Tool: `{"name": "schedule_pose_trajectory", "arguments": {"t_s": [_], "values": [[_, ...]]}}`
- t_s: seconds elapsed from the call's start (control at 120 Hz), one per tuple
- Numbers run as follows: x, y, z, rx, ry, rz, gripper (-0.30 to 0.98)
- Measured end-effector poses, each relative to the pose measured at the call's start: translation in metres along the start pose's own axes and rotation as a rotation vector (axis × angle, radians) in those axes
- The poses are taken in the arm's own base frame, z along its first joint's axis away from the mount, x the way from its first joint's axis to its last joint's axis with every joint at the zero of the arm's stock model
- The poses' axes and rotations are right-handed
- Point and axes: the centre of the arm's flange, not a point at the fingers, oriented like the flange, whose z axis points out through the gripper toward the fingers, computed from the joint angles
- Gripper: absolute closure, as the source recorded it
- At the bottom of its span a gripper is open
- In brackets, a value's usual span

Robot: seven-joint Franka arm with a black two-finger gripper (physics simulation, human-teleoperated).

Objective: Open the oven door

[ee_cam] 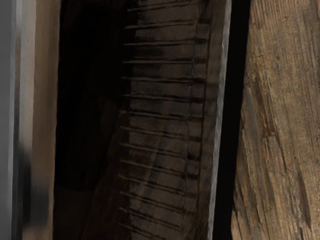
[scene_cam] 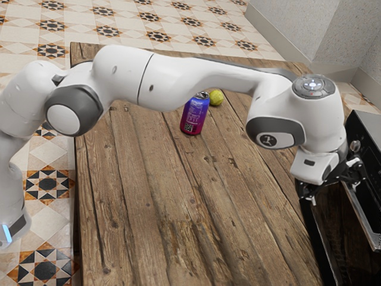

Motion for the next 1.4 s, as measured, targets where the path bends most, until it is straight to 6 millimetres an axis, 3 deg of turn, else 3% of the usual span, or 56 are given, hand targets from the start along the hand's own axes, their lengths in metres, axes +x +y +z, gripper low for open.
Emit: {"name": "schedule_pose_trajectory", "arguments": {"t_s": [0.15,0.208,0.25,0.283,0.333,0.383,0.4,0.433,0.45,0.475,0.517,0.567,0.642,0.717,0.783,0.858,0.908,0.95,1.017,1.067,1.125,1.242,1.4], "values": [[0.007,0.019,0.005,-0.052,0.012,0.005,-0.05],[0.007,0.045,-0.01,-0.102,0.011,0.019,-0.1],[0.003,0.077,-0.035,-0.148,0.014,0.035,0.06],[-0.001,0.102,-0.067,-0.177,0.016,0.047,0.06],[-0.01,0.14,-0.143,-0.225,0.038,0.042,0.04],[-0.028,0.173,-0.253,-0.214,0.101,0.009,0.03],[-0.038,0.174,-0.289,-0.197,0.127,-0.015,0.03],[-0.069,0.155,-0.36,-0.141,0.172,-0.091,0.02],[-0.089,0.143,-0.382,-0.125,0.178,-0.139,0.02],[-0.12,0.122,-0.393,-0.127,0.167,-0.218,0.01],[-0.168,0.084,-0.363,-0.184,0.106,-0.37,0.01],[-0.213,0.065,-0.317,-0.267,0.019,-0.521,0.01],[-0.267,0.059,-0.262,-0.362,-0.126,-0.711,0.0],[-0.303,0.063,-0.238,-0.408,-0.221,-0.862,0.0],[-0.299,0.063,-0.236,-0.415,-0.258,-0.93,0.0],[-0.282,0.058,-0.264,-0.371,-0.265,-0.981,0.0],[-0.28,0.058,-0.269,-0.363,-0.283,-1.025,0.0],[-0.288,0.059,-0.253,-0.389,-0.317,-1.073,0.0],[-0.318,0.071,-0.202,-0.487,-0.384,-1.174,0.0],[-0.334,0.079,-0.183,-0.526,-0.408,-1.233,0.0],[-0.338,0.086,-0.164,-0.556,-0.412,-1.268,0.0],[-0.335,0.085,-0.152,-0.547,-0.398,-1.309,0.0],[-0.335,0.083,-0.155,-0.515,-0.4,-1.381,0.0]]}}
